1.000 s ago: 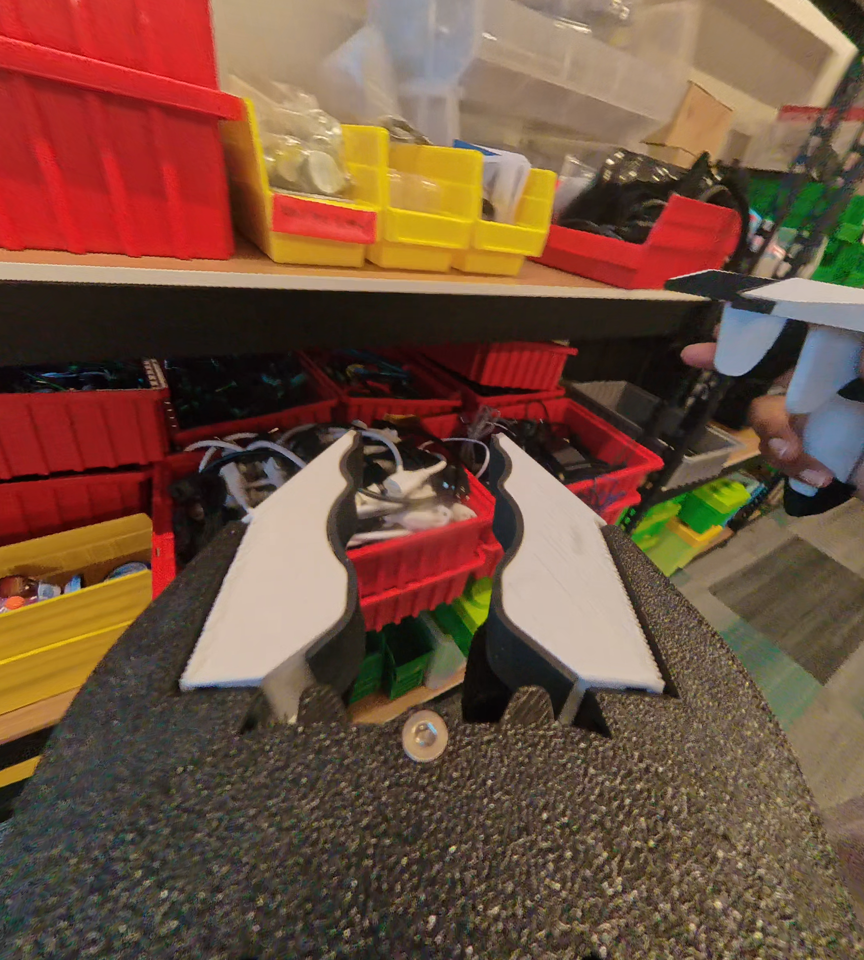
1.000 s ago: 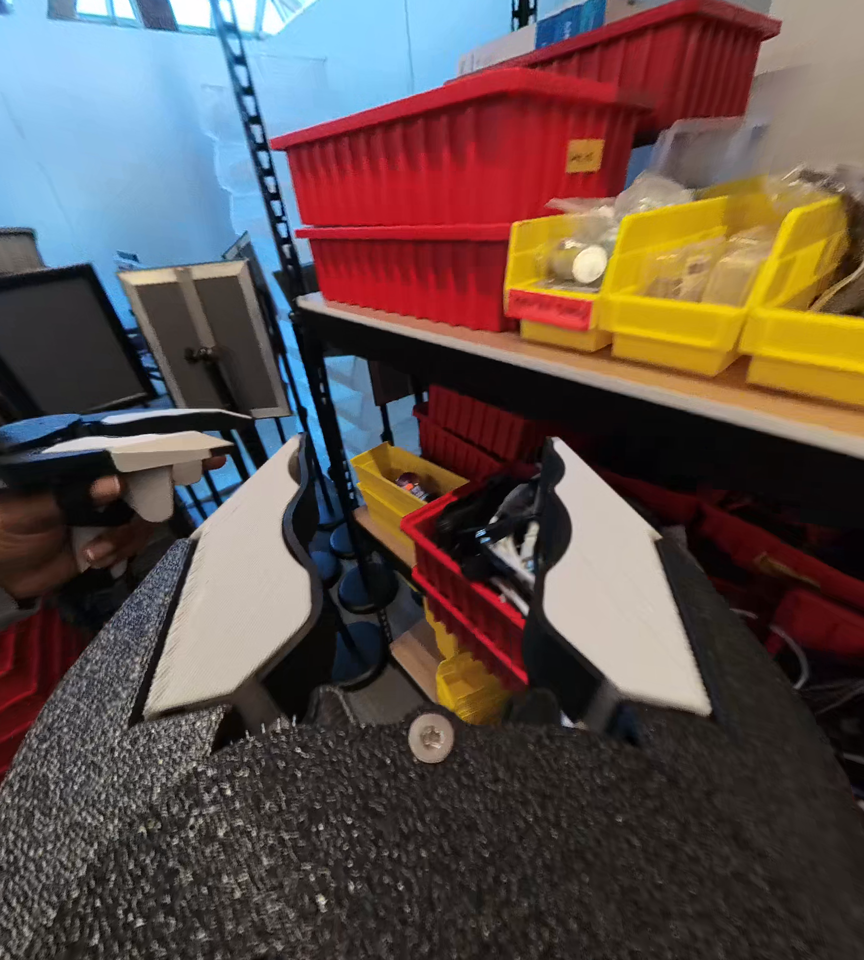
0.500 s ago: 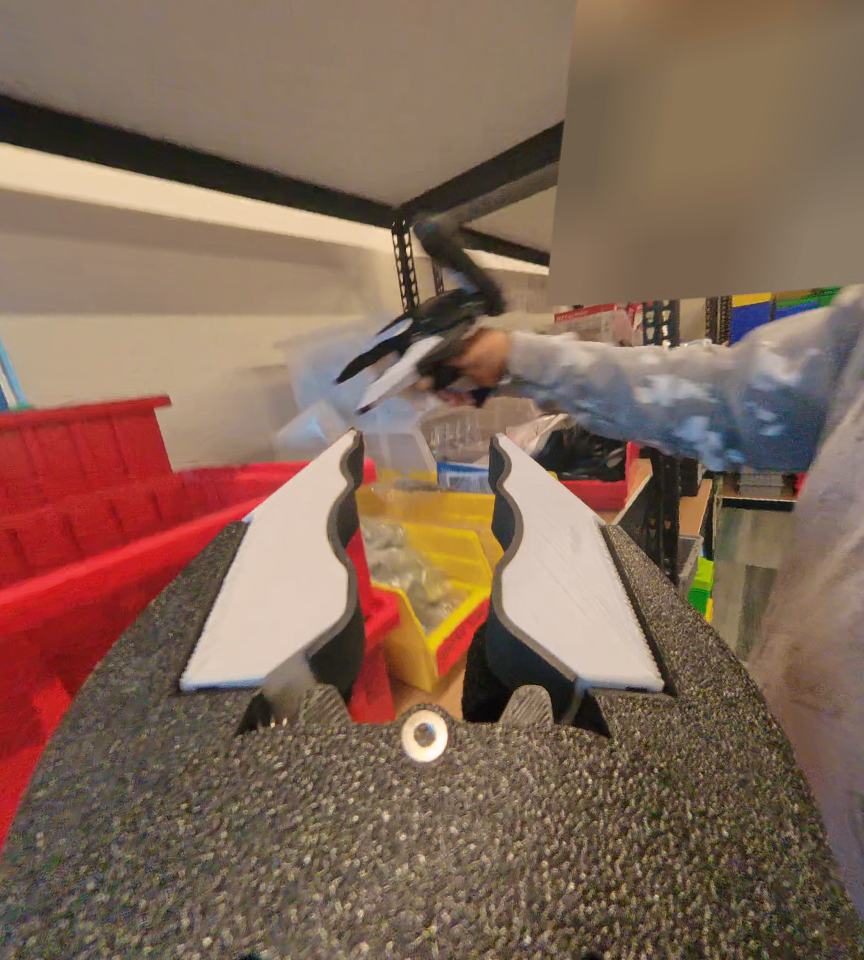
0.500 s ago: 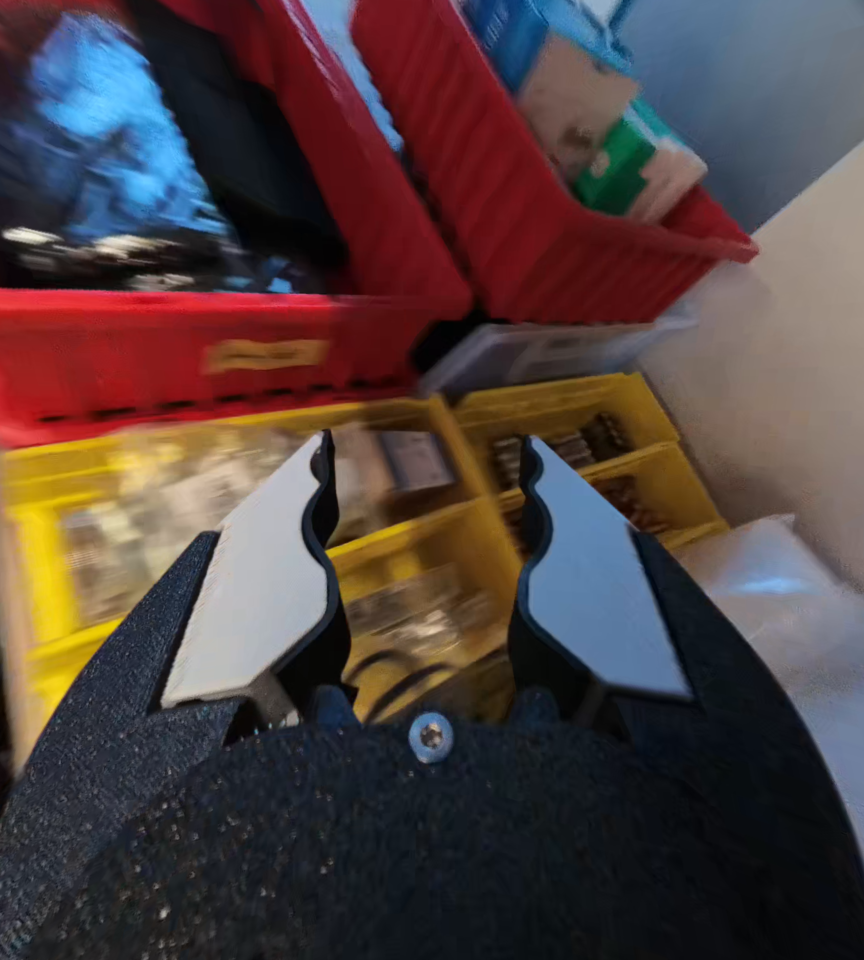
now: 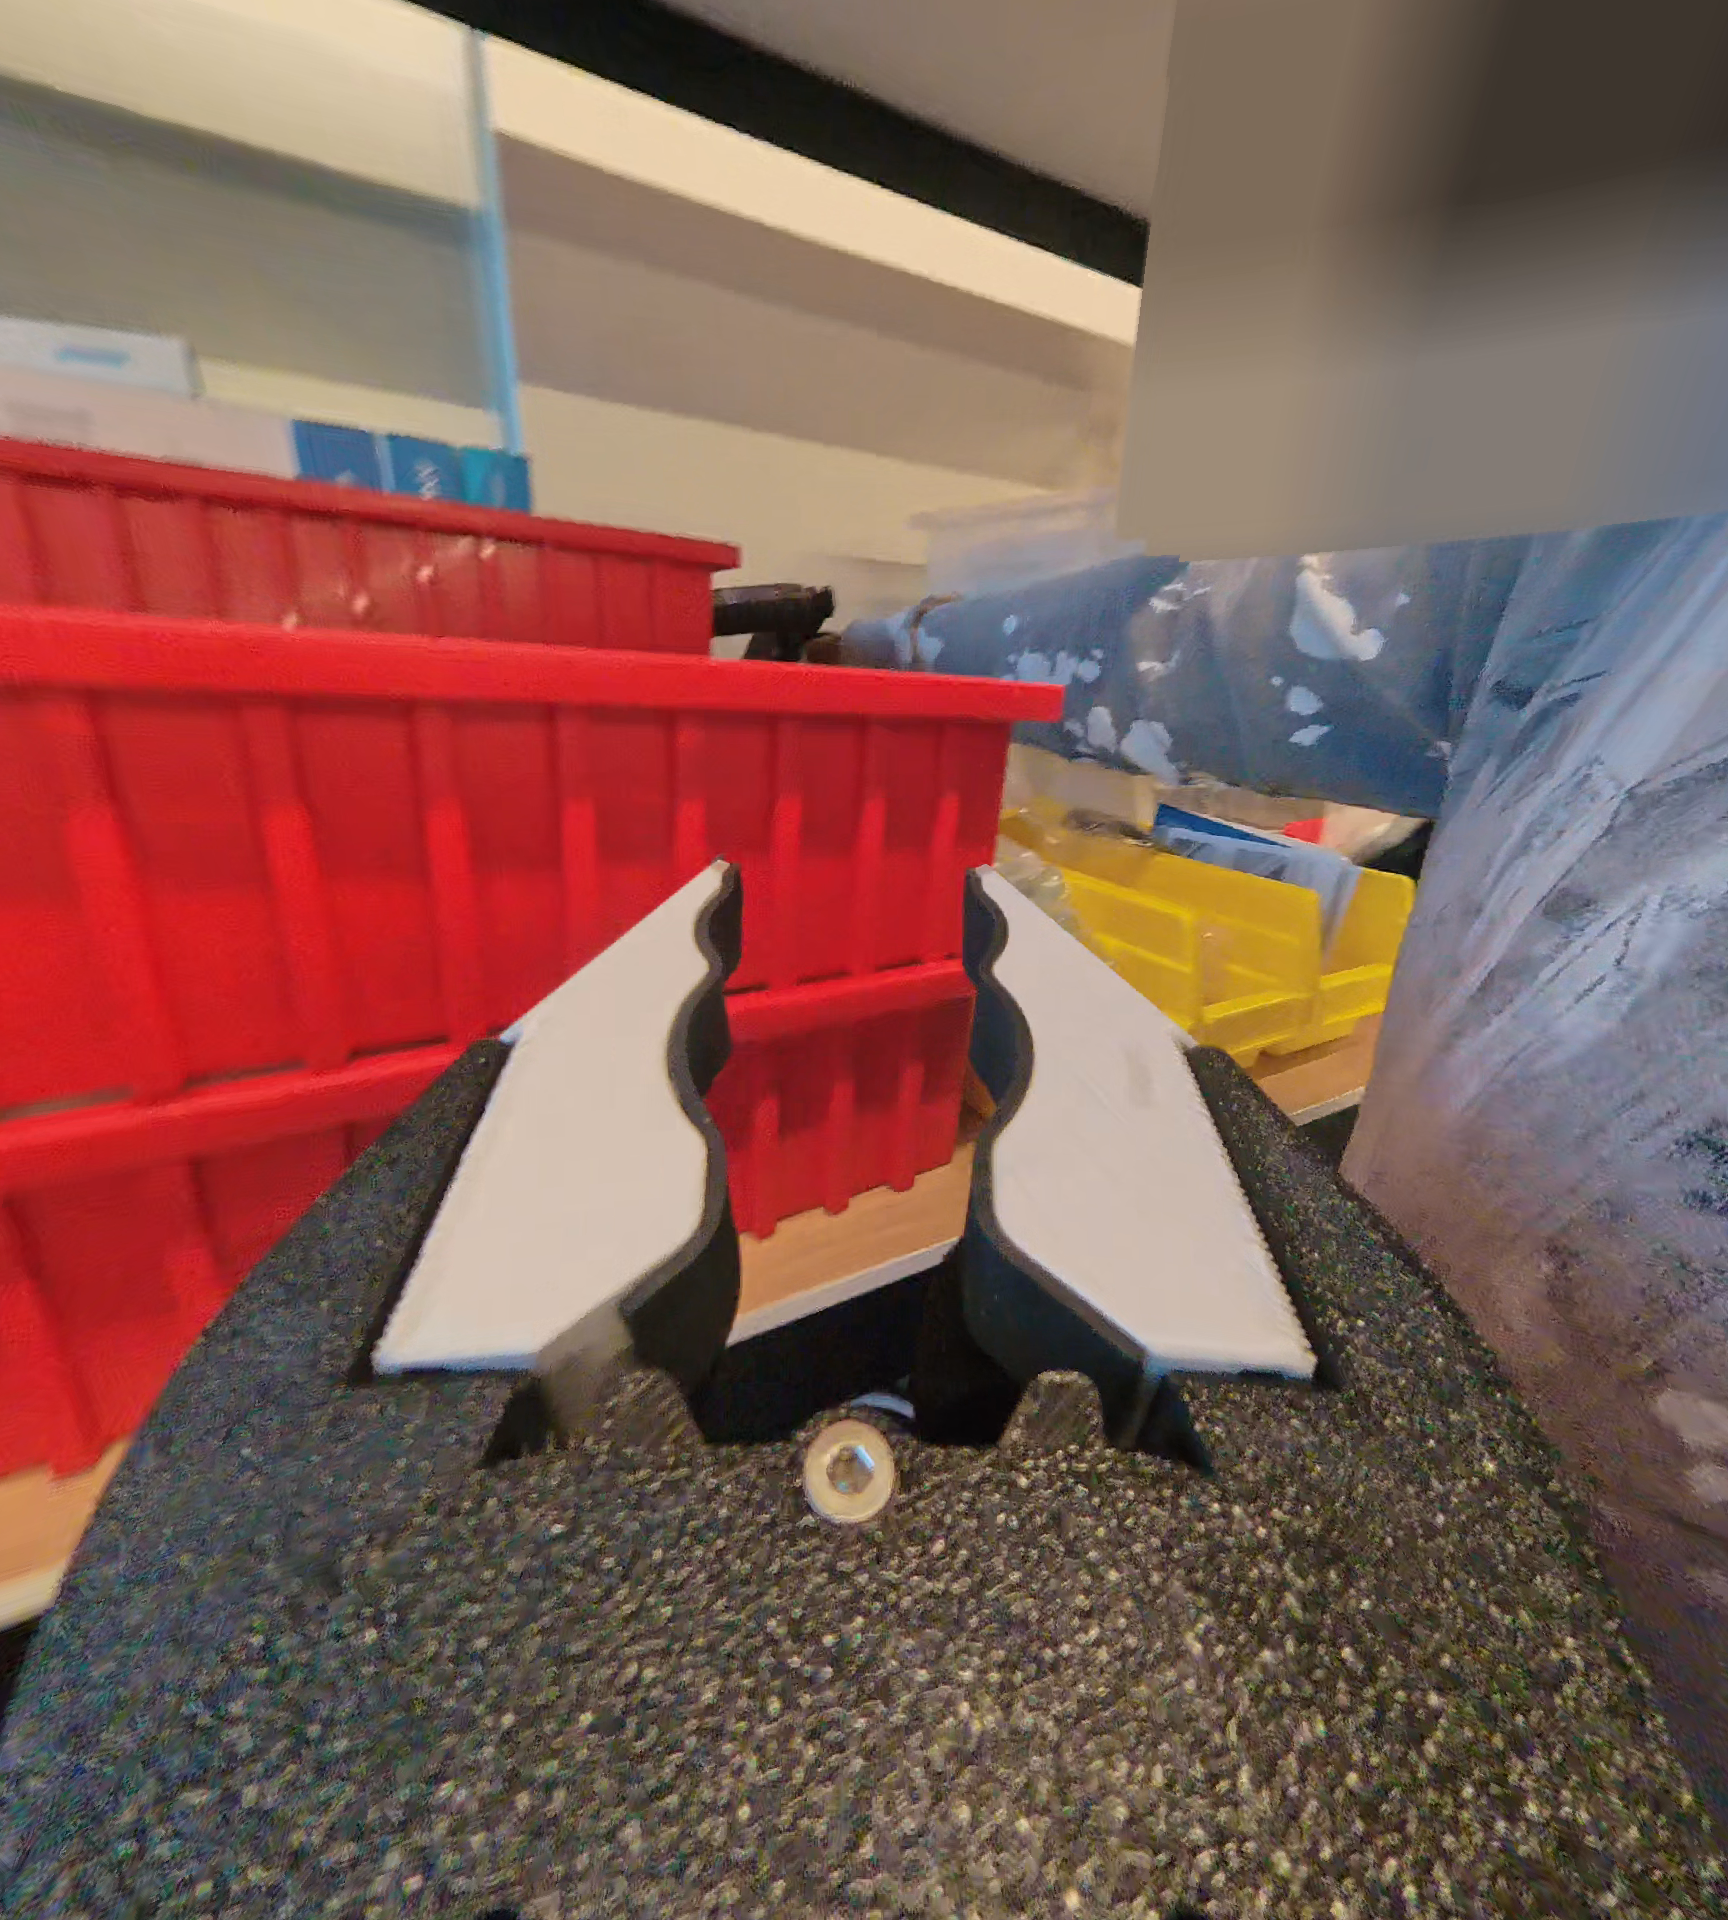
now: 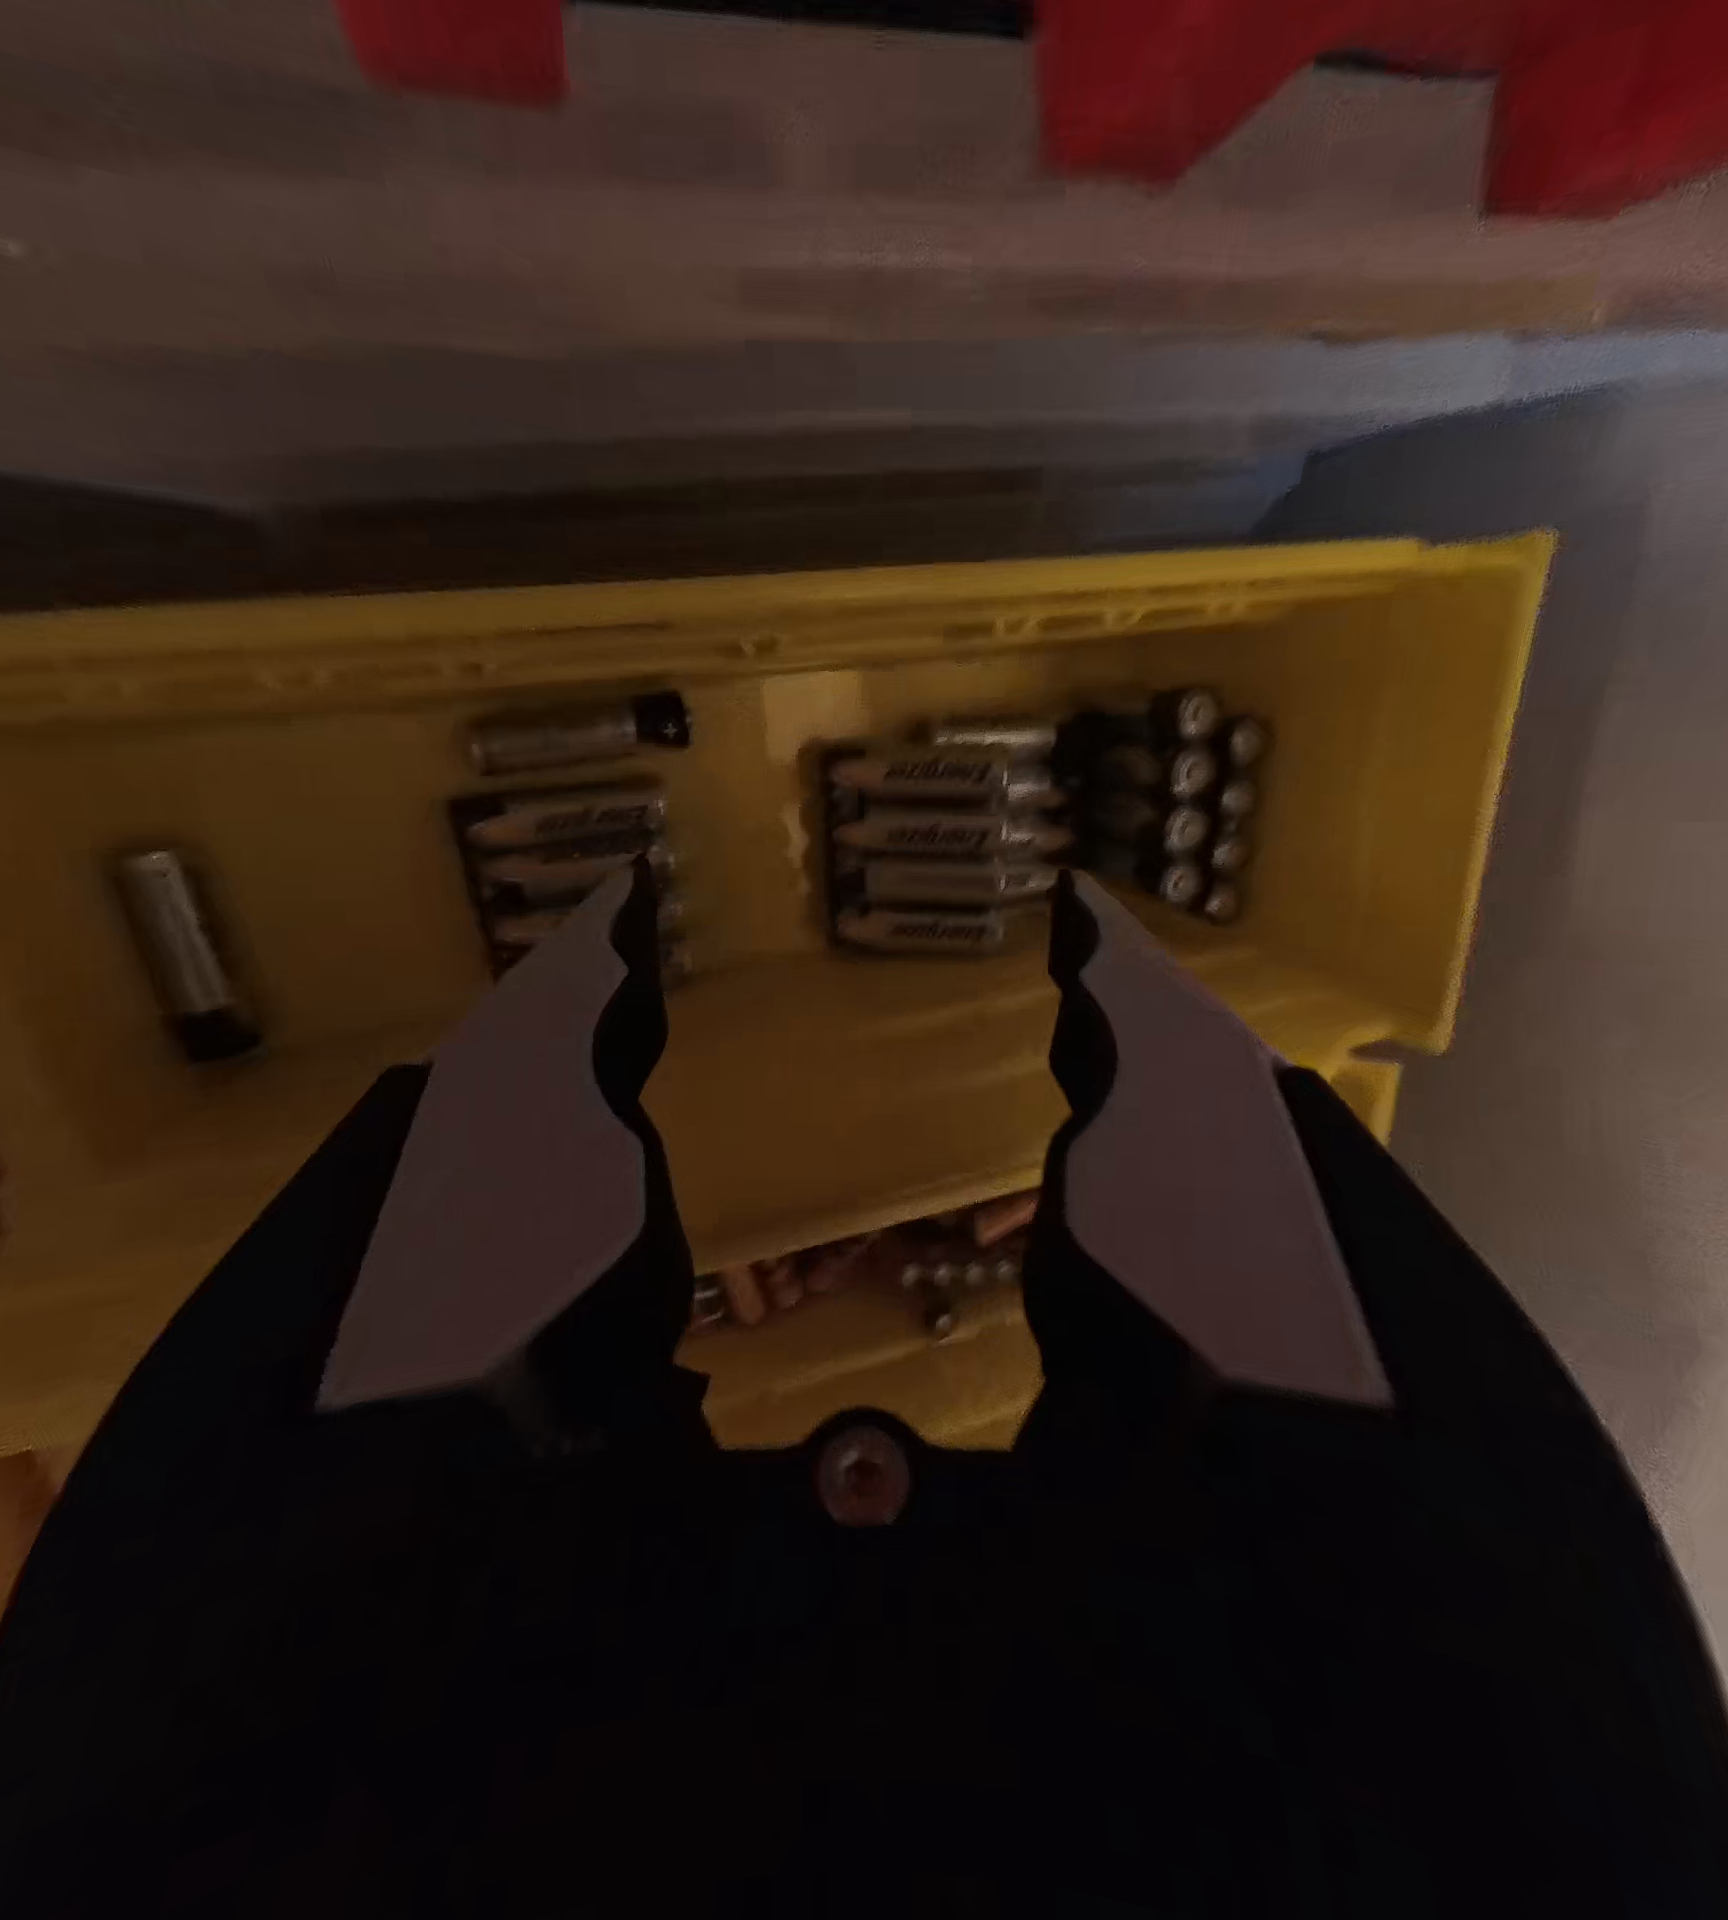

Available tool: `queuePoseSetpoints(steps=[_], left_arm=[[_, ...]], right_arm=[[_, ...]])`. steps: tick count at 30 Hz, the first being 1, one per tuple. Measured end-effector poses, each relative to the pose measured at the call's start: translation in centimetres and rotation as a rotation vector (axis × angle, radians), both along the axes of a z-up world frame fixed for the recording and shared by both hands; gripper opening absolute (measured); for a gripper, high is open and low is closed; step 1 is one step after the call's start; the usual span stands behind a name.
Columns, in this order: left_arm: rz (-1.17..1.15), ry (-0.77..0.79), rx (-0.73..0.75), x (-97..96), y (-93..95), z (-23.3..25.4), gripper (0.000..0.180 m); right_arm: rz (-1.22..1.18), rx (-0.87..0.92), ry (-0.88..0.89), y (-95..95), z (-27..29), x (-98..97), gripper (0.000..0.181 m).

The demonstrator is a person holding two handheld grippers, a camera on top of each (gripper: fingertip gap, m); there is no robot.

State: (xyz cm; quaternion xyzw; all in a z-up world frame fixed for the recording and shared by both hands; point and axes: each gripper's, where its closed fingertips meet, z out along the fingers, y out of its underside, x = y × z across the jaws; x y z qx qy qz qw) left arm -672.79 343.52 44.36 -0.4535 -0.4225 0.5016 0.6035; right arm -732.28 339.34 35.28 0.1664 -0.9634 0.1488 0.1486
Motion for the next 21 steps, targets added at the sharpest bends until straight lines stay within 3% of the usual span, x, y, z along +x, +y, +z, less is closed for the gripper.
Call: queuePoseSetpoints(steps=[7,18,21], left_arm=[[0.042,0.005,0.042,-0.5,-0.6,-0.6,0.039],[-0.072,-0.002,-0.086,-4.0,3.6,2.4,0.038],[-0.078,-0.025,-0.091,-4.7,4.2,2.2,0.038]], right_arm=[[-0.159,-0.009,-0.078,0.8,-0.1,-1.8,0.072],[-0.381,0.051,-0.194,2.7,0.1,-1.6,0.051],[-0.42,-0.051,-0.169,2.7,2.9,-2.2,0.061]])
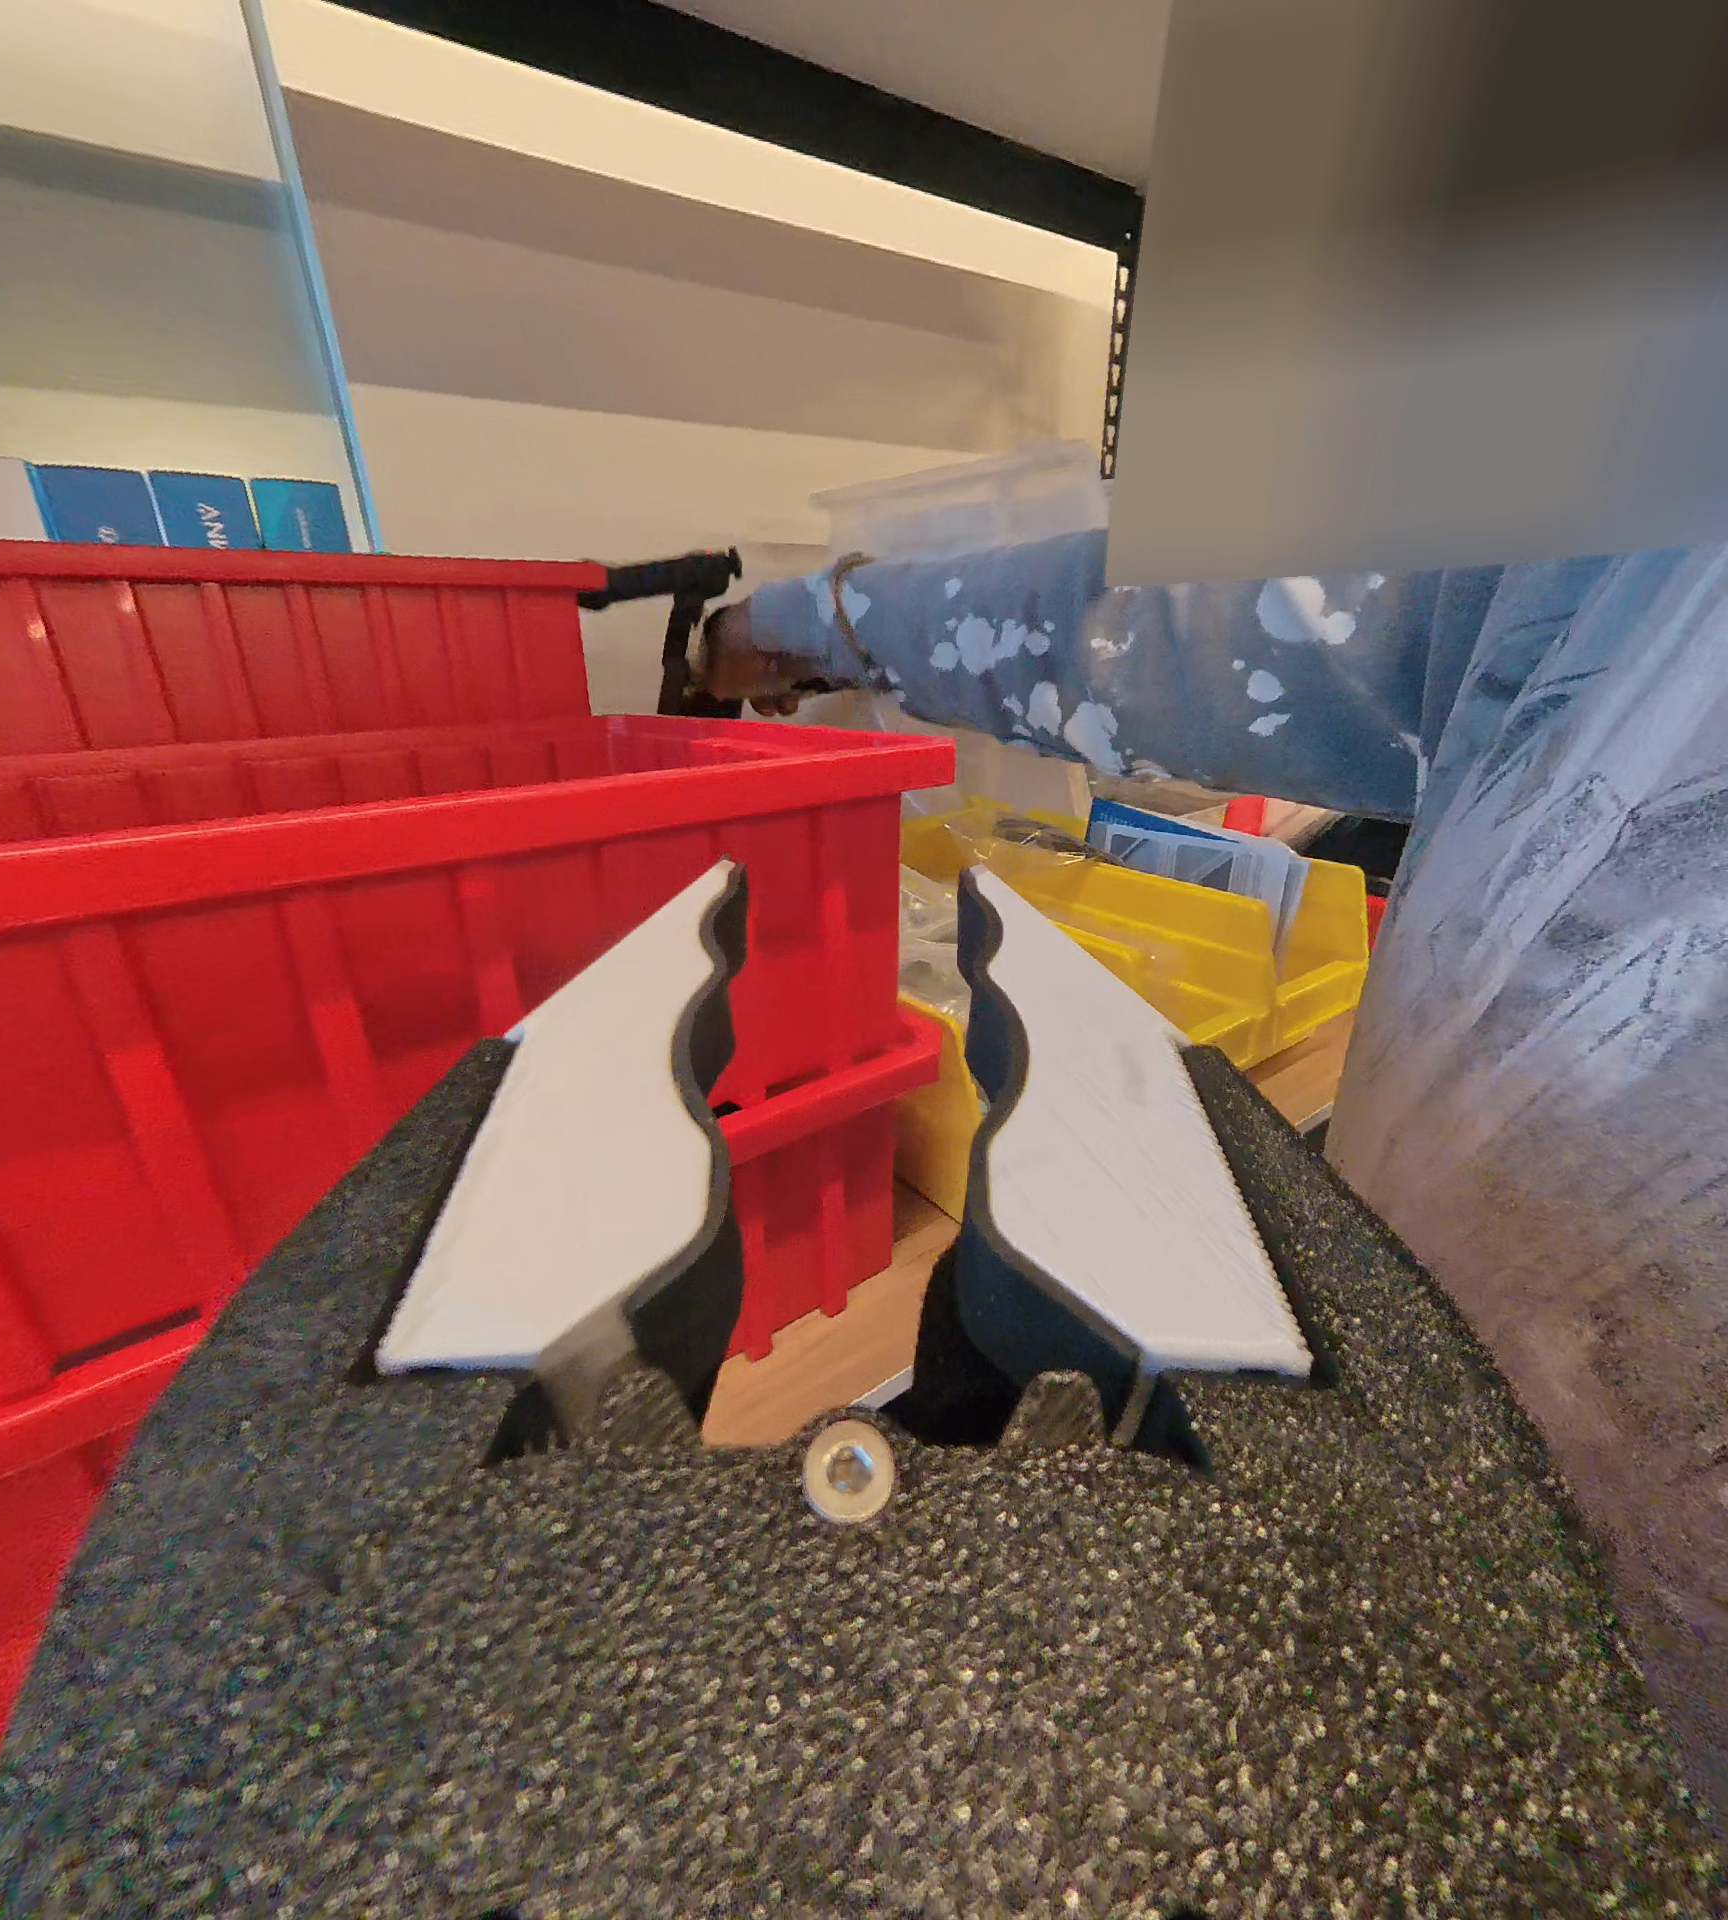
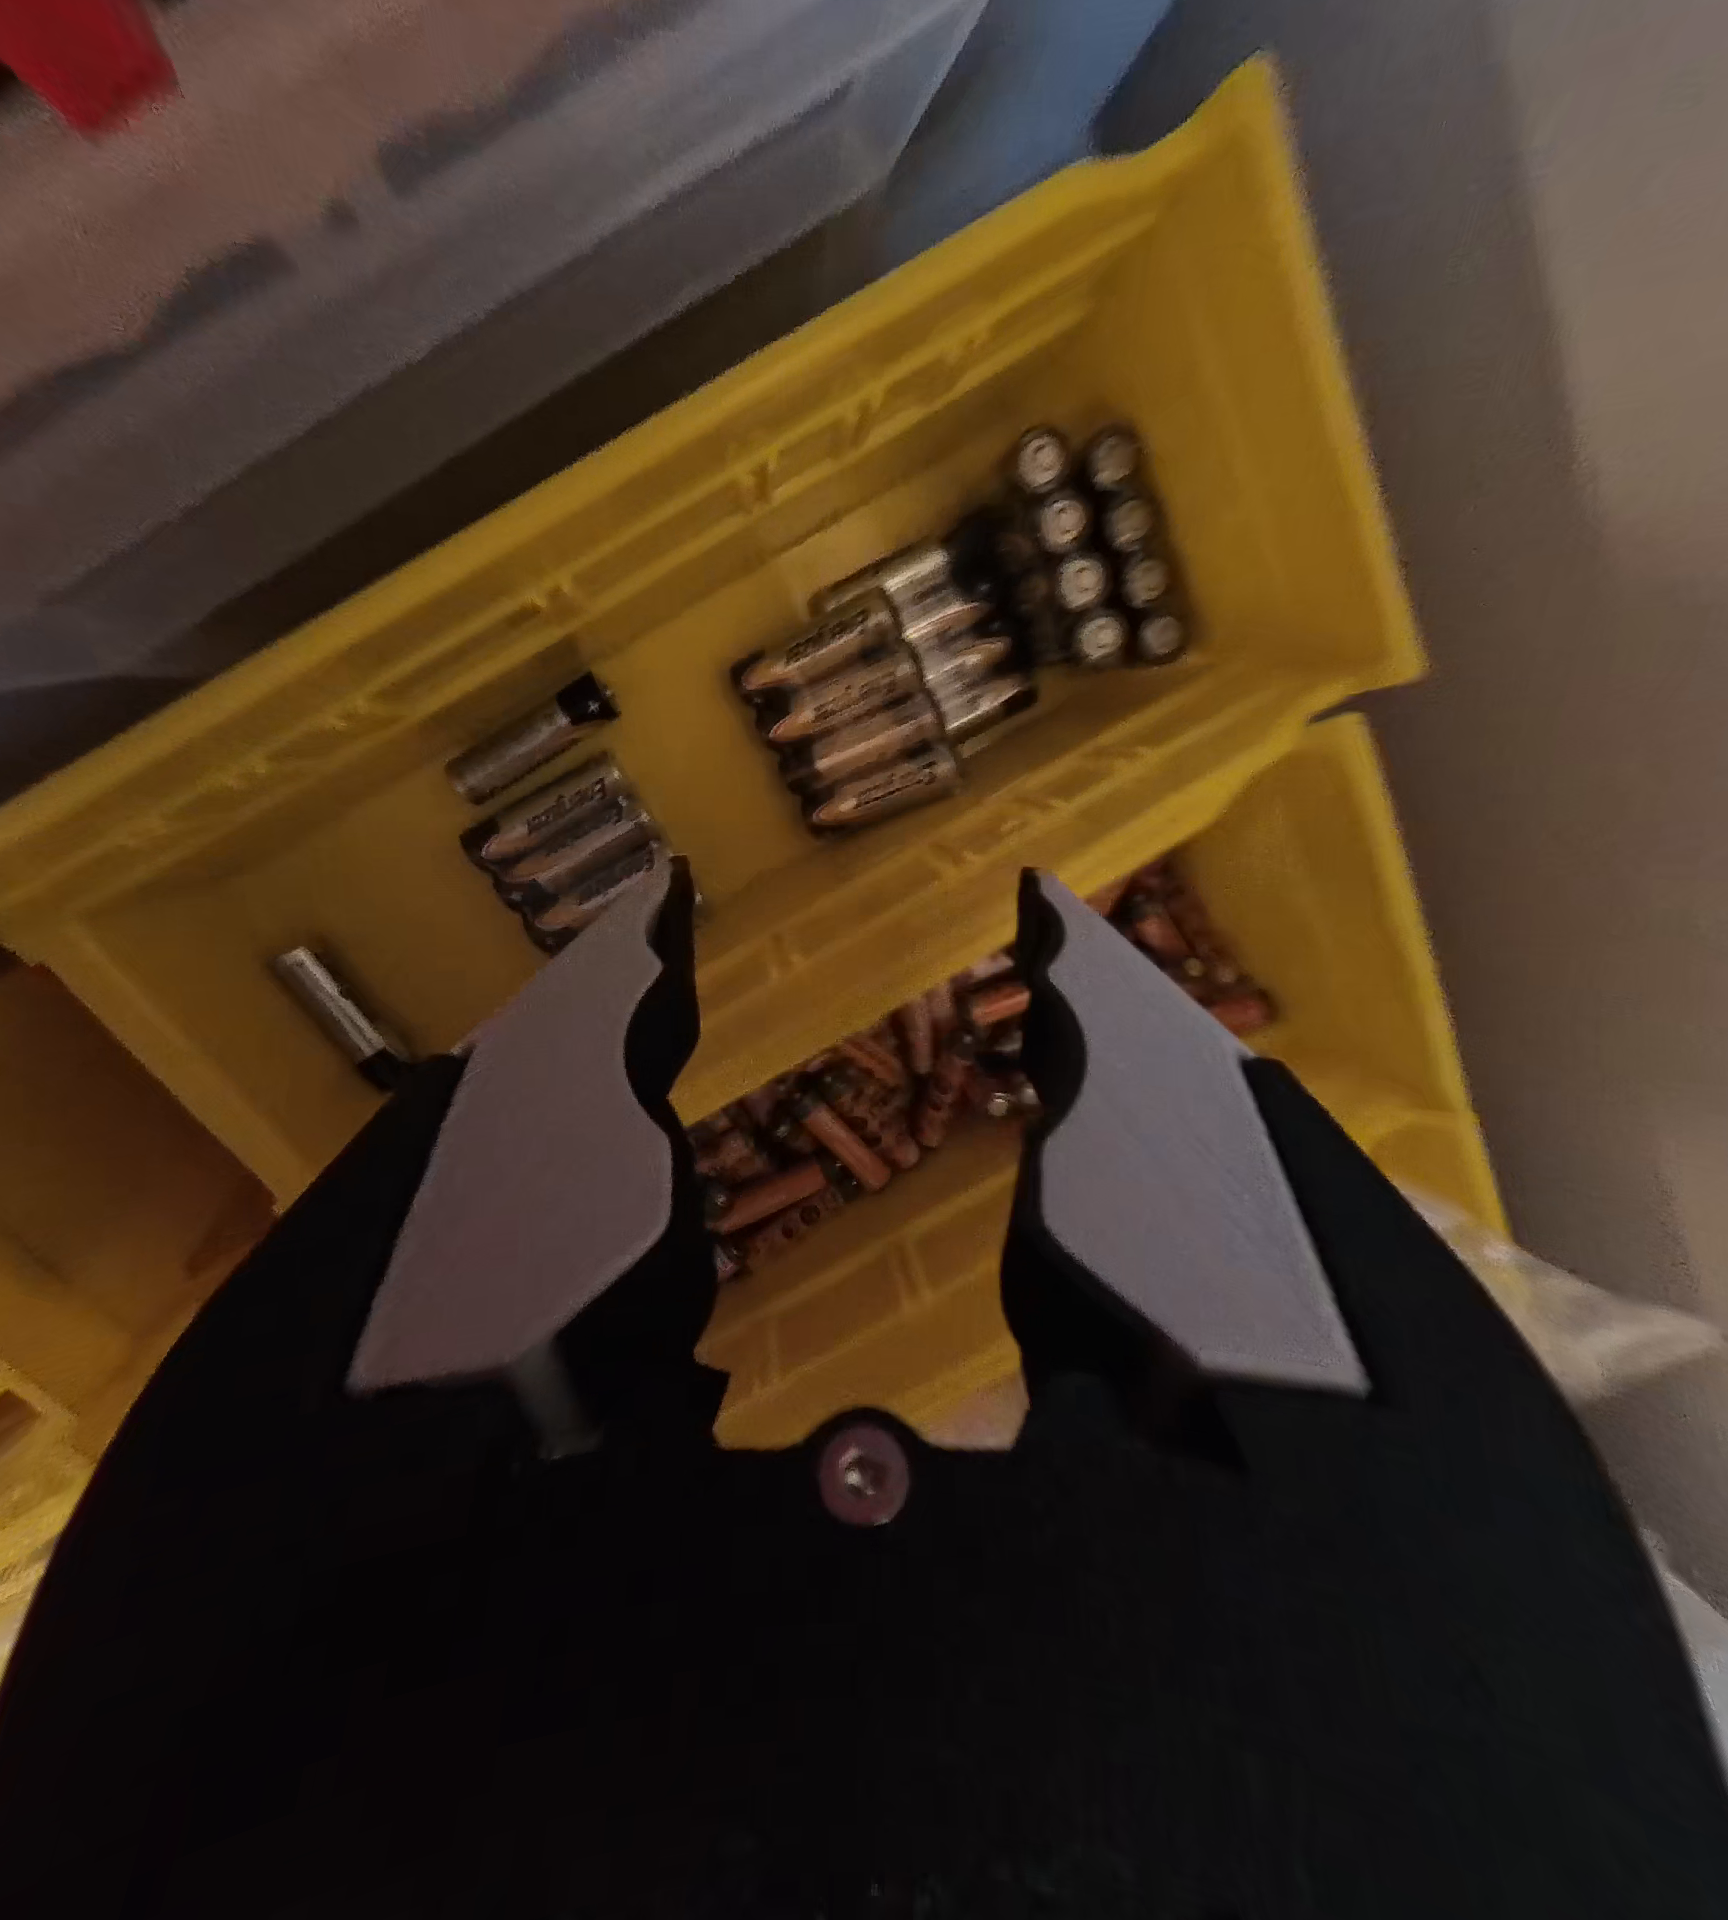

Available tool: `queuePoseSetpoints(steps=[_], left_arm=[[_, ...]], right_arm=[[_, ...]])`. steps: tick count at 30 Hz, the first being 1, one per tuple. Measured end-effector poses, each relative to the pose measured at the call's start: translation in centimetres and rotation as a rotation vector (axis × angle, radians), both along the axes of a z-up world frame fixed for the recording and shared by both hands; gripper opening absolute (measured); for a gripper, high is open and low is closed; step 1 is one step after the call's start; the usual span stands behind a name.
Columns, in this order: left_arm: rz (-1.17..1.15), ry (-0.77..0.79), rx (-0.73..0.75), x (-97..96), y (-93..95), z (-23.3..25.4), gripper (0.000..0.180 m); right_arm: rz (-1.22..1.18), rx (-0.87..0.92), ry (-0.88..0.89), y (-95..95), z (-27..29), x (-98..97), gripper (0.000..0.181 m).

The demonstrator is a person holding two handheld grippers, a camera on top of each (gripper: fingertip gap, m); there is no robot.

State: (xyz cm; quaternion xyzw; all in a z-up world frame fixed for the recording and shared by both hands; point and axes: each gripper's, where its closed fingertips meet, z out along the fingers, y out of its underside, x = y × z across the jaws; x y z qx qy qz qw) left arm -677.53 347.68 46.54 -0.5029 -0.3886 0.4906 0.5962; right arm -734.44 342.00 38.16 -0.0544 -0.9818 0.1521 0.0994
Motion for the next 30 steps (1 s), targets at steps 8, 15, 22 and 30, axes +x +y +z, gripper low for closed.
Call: queuePoseSetpoints(steps=[8,15,22,30], left_arm=[[-0.001,0.013,0.009,-0.6,1.2,-0.6,0.037],[0.129,-0.112,0.038,0.8,0.1,-2.6,0.037],[0.227,-0.193,0.051,1.3,-1.2,-3.1,0.035],[0.127,-0.242,-0.155,-3.5,-1.3,2.7,0.027]], right_arm=[[0.115,-0.231,0.2,-2.3,5.0,-3.5,0.056],[0.308,-0.081,0.251,-5.3,0.0,-8.2,0.05],[0.307,-0.034,0.175,-6.2,-1.7,-10.6,0.01],[0.345,-0.082,0.118,-6.7,1.7,-8.4,0.004]])
